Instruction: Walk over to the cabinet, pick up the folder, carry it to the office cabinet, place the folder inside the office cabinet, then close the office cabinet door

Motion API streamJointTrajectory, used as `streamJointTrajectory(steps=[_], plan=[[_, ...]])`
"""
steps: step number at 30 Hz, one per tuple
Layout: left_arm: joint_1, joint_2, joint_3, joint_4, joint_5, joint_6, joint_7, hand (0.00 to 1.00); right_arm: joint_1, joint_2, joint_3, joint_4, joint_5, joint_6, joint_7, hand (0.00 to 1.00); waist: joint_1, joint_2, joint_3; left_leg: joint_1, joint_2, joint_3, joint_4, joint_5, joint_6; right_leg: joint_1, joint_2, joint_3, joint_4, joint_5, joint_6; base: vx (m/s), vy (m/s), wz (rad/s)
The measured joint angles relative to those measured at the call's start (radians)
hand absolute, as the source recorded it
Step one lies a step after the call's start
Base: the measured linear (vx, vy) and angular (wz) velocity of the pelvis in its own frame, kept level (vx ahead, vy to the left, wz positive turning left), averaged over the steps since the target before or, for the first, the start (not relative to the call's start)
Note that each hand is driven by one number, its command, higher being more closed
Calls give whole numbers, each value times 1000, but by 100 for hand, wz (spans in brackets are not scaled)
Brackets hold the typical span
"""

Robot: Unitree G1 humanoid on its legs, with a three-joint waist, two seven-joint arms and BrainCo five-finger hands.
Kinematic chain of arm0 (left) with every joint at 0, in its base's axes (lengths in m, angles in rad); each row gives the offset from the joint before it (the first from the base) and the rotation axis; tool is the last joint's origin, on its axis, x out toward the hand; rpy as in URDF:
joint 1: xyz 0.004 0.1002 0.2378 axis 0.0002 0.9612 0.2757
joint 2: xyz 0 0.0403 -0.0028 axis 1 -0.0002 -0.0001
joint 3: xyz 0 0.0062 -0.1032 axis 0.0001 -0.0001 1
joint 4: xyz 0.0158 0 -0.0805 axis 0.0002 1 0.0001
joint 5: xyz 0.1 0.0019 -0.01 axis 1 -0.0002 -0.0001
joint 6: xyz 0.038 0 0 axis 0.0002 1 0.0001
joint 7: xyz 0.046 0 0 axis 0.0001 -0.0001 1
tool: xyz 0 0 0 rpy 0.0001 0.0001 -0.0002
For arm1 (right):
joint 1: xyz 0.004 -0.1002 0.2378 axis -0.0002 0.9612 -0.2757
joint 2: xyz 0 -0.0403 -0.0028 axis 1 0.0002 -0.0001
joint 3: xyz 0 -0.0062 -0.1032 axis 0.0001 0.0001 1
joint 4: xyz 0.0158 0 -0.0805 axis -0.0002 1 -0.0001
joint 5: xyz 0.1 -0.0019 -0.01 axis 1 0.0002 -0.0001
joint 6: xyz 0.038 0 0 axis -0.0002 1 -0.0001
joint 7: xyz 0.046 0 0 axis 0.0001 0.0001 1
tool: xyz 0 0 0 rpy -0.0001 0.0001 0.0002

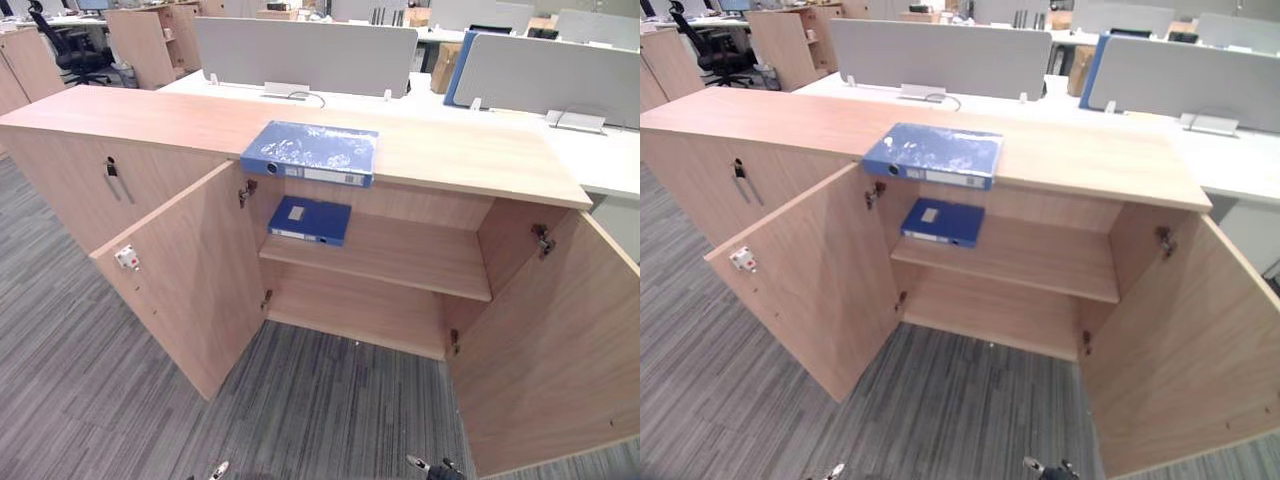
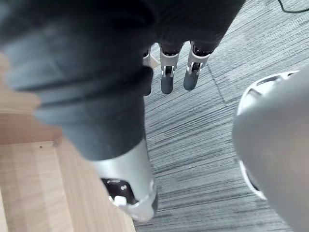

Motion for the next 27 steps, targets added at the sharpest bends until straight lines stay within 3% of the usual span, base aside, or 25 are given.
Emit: streamJointTrajectory(steps=[2, 4, 5, 6, 7, 10, 12, 16, 23, 25, 26, 27], plan=[[-2, 5, -13, -1, -4, 0, 2, 0, -20, 4, 0, 1, -1, 1, -4, 0, 10, -5, 3, -53, -9, 37, 28, -27, 39, 32, -4, 38, -33, 4, 8, 306, 173, -59], [-2, 8, -40, -8, -21, 0, 3, 0, -62, 12, 3, 1, 0, 1, -9, 0, 23, -8, 23, -105, -48, 68, -97, -59, 79, 58, -49, 99, -52, 23, 41, 281, 269, -73], [-3, 8, -45, -14, -21, 0, 4, 0, -72, 13, 7, 2, 0, 1, -10, 0, 25, -8, 30, -107, -58, 70, -166, -58, 78, 61, -65, 113, -47, 23, 45, 280, 337, -71], [1, 2, -56, -20, -20, -1, 4, 0, -81, 10, 38, -2, 0, 1, -11, 0, 28, 3, 27, -99, -62, 62, -363, 2, 74, 64, -87, 128, -33, 25, 75, 289, 374, -59], [-2, 16, -55, -19, -28, -1, 4, 0, -85, 24, 53, -1, 0, 1, -11, 0, 42, -11, 30, -59, -94, 91, -399, 42, 65, 70, -115, 164, -34, 18, 102, 307, 363, -46], [-28, 26, -70, -20, -28, -7, 4, 0, -107, 37, 92, -3, 0, 1, -8, 0, 43, -21, 29, -21, -152, 113, -460, 45, 85, 93, -117, 170, -146, 43, 79, 257, 246, -6], [-33, 26, -84, -19, -28, -7, 4, 0, -117, 37, 100, -2, 0, 1, -8, 0, 42, -19, 32, 15, -182, 120, -475, 37, 110, 118, -117, 173, -186, 84, 92, 95, 69, 8], [-33, 26, -99, -18, -28, -7, 3, 0, -121, 40, 105, 1, -3, 1, -5, 0, 45, -18, 18, 56, -194, 124, -528, 39, 113, 138, -120, 186, -232, 149, 105, 146, 56, -12], [-39, 36, -138, 23, -29, -11, 2, 0, -66, 12, 108, 21, -9, 4, -1, 0, 42, -12, -20, 148, -248, 120, -753, 141, 112, 133, -142, 200, -302, 220, 129, 65, -18, -18], [-36, 24, -141, 31, -28, -12, 2, 0, -51, -19, 105, 23, -37, 8, 3, 0, 44, 1, -27, 181, -265, 110, -820, 172, 124, 68, -168, 214, -184, 218, 130, 51, 85, -19], [-34, 16, -141, 33, -28, -12, 2, 0, -51, -30, 104, 21, -45, 9, 4, 0, 43, 21, -28, 203, -266, 105, -846, 185, 125, 18, -182, 232, -75, 214, 128, 41, 125, -27], [-29, 14, -141, 34, -29, -13, 0, 0, -51, -33, 104, 13, -45, 9, 5, 0, 40, 22, -22, 236, -274, 95, -870, 189, 127, -58, -217, 257, 96, 208, 119, 28, 110, -20]])
